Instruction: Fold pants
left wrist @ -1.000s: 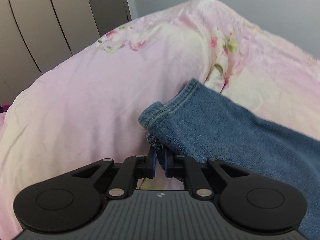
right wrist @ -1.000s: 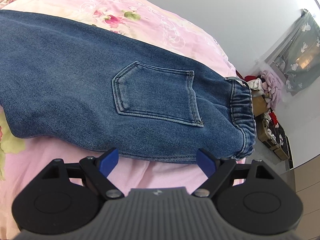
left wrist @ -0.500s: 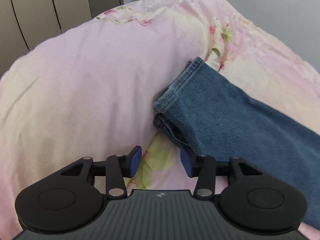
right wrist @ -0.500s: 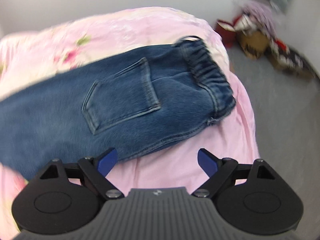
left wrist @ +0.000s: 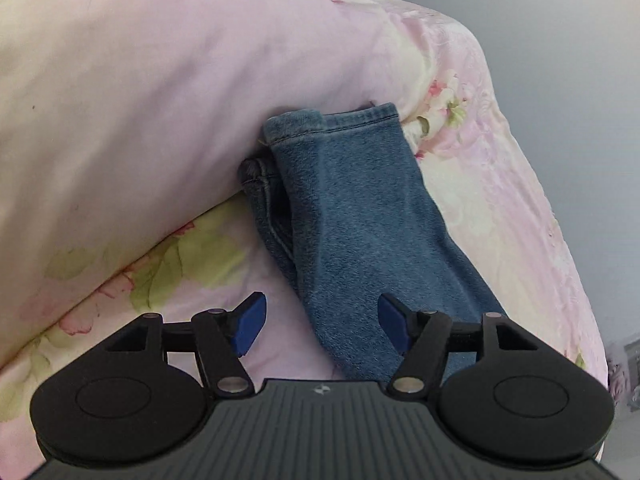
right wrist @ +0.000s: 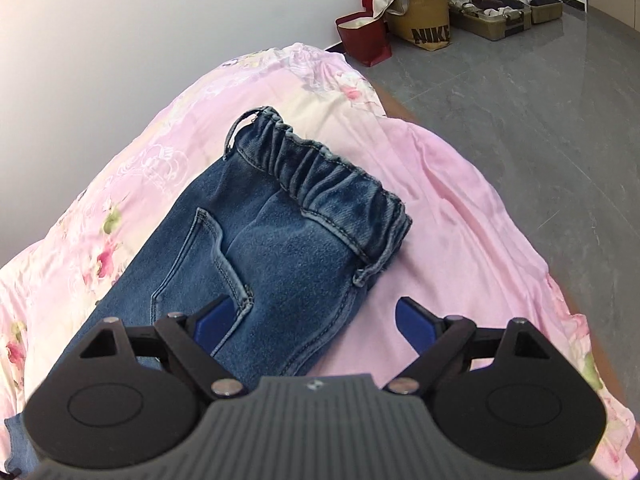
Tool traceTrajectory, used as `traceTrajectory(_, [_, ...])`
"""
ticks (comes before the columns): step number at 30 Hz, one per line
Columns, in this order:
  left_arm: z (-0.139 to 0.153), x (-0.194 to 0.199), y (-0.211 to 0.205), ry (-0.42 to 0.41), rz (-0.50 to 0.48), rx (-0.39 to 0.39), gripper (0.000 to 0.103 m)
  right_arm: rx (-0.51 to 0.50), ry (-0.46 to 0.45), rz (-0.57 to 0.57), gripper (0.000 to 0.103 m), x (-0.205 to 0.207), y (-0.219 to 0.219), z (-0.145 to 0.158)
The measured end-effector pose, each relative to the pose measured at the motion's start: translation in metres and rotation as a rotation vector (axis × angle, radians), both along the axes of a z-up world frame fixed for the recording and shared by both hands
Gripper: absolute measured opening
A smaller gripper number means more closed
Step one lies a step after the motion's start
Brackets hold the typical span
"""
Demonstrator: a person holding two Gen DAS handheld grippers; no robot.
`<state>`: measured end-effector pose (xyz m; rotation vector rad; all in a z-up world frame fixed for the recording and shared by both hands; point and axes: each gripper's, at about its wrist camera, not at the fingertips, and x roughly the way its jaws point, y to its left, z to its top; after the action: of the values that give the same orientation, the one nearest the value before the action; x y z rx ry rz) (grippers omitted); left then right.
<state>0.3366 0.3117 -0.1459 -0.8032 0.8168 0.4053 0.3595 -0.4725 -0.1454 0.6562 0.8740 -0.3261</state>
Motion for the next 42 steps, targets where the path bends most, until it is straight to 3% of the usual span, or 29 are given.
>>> traceTrajectory(5, [-0.016, 0.004, 0.017, -0.039, 0.113, 0.011, 0.073, 0.007, -0.006, 0.006, 0.083, 0.016, -0.005, -0.014])
traceTrajectory(8, [-0.018, 0.007, 0.021, -0.101, 0.159, 0.029, 0.057, 0.041, -0.019, -0.017, 0.076, 0.027, -0.012, -0.026])
traceTrajectory(10, [-0.018, 0.011, 0.021, -0.121, 0.18, 0.048, 0.04, 0.062, -0.011, -0.047, 0.076, 0.035, -0.016, -0.033])
traceTrajectory(12, [-0.017, 0.017, 0.017, -0.114, 0.191, 0.079, 0.034, 0.066, 0.007, -0.087, 0.075, 0.04, -0.015, -0.036])
traceTrajectory(14, [-0.012, 0.021, 0.01, -0.108, 0.185, 0.136, 0.026, 0.015, 0.032, -0.102, 0.068, 0.044, -0.007, -0.03])
traceTrajectory(16, [-0.005, 0.02, 0.002, -0.099, 0.172, 0.2, 0.017, -0.054, 0.033, -0.096, 0.055, 0.041, 0.004, -0.018])
traceTrajectory(19, [0.009, 0.019, -0.005, -0.103, 0.156, 0.251, 0.014, -0.135, 0.007, -0.087, 0.044, 0.036, 0.018, 0.003])
traceTrajectory(24, [0.04, 0.007, -0.008, -0.125, 0.146, 0.266, 0.014, -0.235, -0.042, -0.084, 0.04, 0.031, 0.04, 0.044])
traceTrajectory(31, [0.085, -0.02, -0.03, -0.14, 0.113, 0.343, 0.014, -0.229, -0.098, -0.064, 0.038, 0.001, 0.036, 0.094])
traceTrajectory(37, [0.097, -0.068, -0.043, -0.108, 0.032, 0.341, 0.014, -0.246, -0.094, -0.068, 0.037, -0.071, 0.012, 0.121])
traceTrajectory(42, [0.082, -0.112, -0.053, -0.051, -0.067, 0.323, 0.014, -0.196, -0.037, -0.12, 0.037, -0.158, -0.028, 0.11])
